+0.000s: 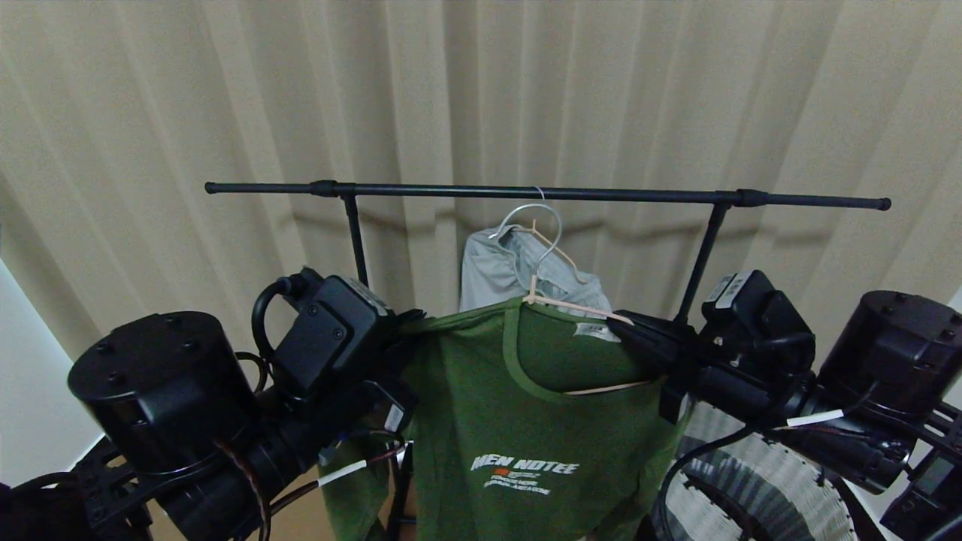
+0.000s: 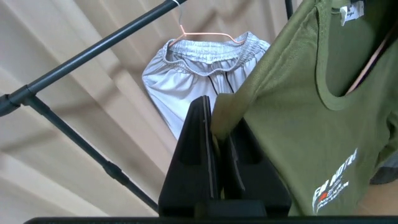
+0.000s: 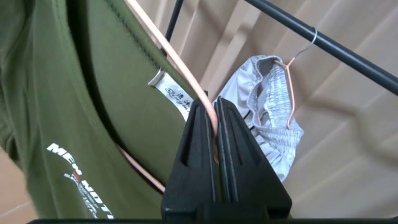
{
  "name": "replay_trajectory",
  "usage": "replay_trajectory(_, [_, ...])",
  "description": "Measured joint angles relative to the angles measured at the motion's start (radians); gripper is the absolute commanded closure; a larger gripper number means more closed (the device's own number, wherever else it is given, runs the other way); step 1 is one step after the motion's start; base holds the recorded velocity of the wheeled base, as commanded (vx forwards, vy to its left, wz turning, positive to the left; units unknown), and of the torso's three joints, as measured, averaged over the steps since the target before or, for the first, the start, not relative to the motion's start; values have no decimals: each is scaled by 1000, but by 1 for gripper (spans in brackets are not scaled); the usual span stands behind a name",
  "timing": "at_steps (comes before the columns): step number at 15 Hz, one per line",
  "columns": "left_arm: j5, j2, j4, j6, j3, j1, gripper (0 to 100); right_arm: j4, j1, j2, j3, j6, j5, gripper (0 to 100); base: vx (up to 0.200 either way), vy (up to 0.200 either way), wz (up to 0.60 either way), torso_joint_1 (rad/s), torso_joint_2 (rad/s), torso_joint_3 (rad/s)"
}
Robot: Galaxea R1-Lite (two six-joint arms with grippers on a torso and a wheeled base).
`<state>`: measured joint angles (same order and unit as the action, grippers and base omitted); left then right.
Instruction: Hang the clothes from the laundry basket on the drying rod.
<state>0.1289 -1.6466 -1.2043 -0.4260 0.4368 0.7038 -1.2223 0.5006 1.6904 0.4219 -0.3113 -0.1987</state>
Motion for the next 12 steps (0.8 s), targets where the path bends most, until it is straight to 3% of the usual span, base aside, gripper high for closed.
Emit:
replay_trajectory(5, [-11, 31, 0, 4, -21, 1, 0, -4, -6, -29, -16, 1, 1, 100, 0, 0, 0, 0, 0, 0])
replay_trajectory(8, [-89, 102, 3, 4, -79, 1, 0, -4, -39, -61, -27, 2, 1, 100, 0, 0, 0, 0, 0, 0])
replay_trajectory(12, [-97, 154, 4, 6, -144, -37, 0, -2, -94, -100, -35, 2, 0, 100, 0, 0, 0, 0, 0, 0])
